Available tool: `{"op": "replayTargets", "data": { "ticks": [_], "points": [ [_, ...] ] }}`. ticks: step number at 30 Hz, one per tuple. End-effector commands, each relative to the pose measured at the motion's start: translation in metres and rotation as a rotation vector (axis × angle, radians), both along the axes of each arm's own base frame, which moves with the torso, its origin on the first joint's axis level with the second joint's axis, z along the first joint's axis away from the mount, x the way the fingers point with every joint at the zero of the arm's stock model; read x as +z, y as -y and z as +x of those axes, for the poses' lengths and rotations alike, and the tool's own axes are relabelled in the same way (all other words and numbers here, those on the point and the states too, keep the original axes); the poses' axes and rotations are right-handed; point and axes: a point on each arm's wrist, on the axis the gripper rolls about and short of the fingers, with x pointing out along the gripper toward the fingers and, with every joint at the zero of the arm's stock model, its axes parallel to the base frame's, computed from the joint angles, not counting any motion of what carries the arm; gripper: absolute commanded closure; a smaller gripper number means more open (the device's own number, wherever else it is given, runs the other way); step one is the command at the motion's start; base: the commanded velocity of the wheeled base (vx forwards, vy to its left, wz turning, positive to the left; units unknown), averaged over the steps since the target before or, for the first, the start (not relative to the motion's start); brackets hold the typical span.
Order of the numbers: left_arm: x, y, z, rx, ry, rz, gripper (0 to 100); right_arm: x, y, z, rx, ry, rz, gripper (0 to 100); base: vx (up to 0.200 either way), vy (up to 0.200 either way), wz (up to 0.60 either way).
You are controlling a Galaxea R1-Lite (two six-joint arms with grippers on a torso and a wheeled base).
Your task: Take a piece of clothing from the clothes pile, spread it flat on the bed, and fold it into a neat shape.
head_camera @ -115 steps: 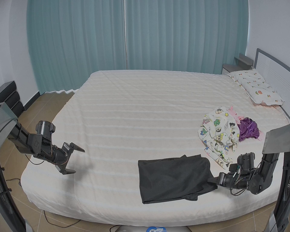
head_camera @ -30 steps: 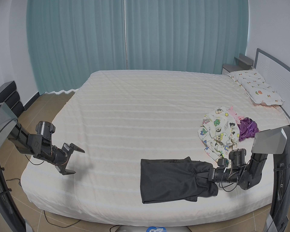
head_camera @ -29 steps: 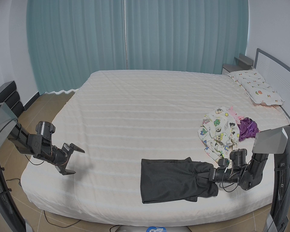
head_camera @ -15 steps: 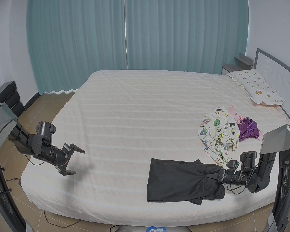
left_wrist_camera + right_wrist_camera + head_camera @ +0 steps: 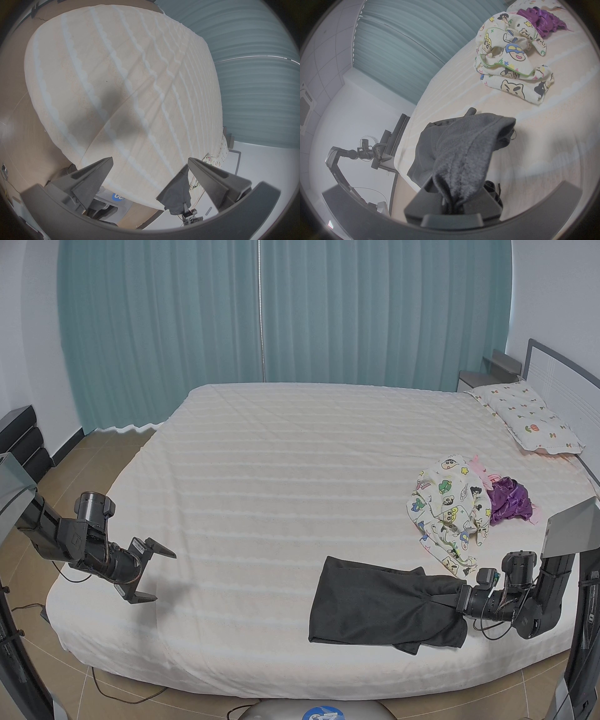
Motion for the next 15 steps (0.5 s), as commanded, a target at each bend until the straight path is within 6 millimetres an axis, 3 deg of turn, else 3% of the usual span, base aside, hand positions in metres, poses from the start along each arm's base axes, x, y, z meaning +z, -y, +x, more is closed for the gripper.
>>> {"op": "replayTargets", "data": {
  "ticks": [1,5,15],
  "points": [
    [0.001,0.0,0.002,0.005,0.004,0.0,0,0.002,0.001,0.008,-0.016,0.018,0.015,100,0.0,0.0,0.0],
    [0.0,0.0,0.003,0.003,-0.003,0.003,0,0.003,0.005,0.012,-0.04,0.022,0.025,100,0.0,0.0,0.0],
    [-0.001,0.001,0.003,0.003,-0.002,0.005,0,0.003,0.013,0.017,-0.061,0.035,0.027,100,0.0,-0.2,0.0]
  ]
}}
